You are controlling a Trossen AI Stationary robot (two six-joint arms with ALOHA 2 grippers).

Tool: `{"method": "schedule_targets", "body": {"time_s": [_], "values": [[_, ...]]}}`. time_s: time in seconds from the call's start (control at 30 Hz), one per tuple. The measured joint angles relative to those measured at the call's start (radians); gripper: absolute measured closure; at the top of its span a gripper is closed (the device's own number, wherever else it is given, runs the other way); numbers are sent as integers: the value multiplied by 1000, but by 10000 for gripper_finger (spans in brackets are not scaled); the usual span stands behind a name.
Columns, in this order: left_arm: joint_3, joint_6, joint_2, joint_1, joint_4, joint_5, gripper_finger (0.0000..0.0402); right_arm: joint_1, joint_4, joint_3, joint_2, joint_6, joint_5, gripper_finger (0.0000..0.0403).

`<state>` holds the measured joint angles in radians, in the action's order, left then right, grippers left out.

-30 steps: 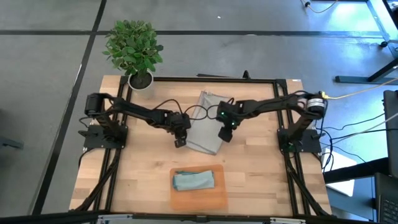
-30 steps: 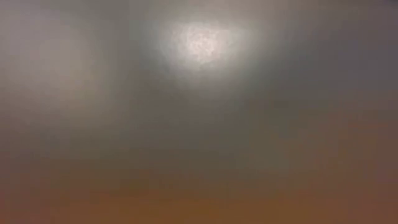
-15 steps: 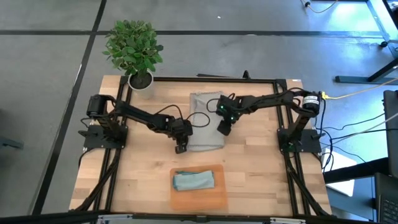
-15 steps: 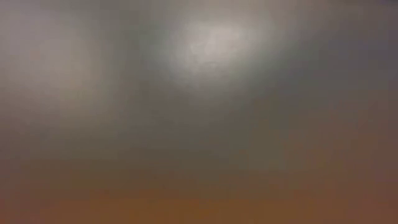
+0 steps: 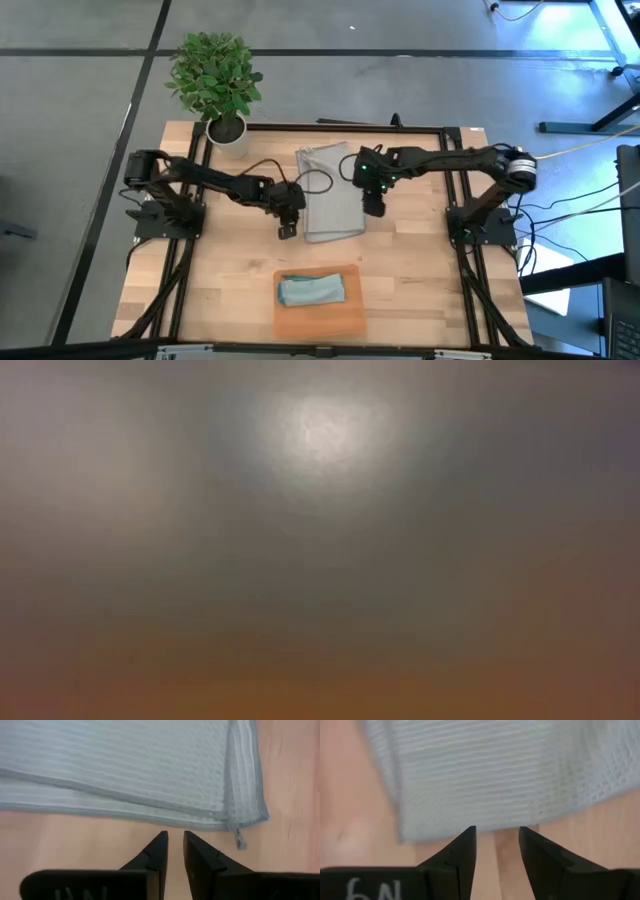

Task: Roll microfiber towels into tight, uniform cylinder then place into a basket
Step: Fold the gray towel

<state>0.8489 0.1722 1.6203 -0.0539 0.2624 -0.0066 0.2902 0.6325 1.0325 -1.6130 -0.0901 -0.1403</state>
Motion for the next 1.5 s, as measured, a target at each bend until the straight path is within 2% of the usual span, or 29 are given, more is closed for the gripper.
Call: {"method": "schedule_targets", "body": {"time_s": [0.1,0.27,0.63,0.87,0.93,1.07,1.3,1.4,1.5], "values": [[0,0,-49,-10,9,-5,349,-47,40,3,55,-87,-11,253],[1,5,-104,-10,7,-28,349,-100,56,1,52,-129,-45,253],[1,9,-116,-11,13,-32,349,-167,44,-8,-23,-419,-90,253],[1,40,-116,-11,15,-28,349,-193,20,-8,-116,-518,-89,253],[1,58,-116,-11,15,-28,349,-197,14,-8,-141,-541,-73,254],[1,65,-116,-11,15,-27,349,-200,-9,-8,-176,-542,25,254],[1,89,-116,-9,15,-26,349,-200,-43,-7,-197,-539,42,255],[1,89,-116,-9,15,-26,349,-200,-68,-7,-198,-538,41,275],[1,91,-116,-9,15,-25,349,-200,-96,-7,-200,-497,42,325]]}}
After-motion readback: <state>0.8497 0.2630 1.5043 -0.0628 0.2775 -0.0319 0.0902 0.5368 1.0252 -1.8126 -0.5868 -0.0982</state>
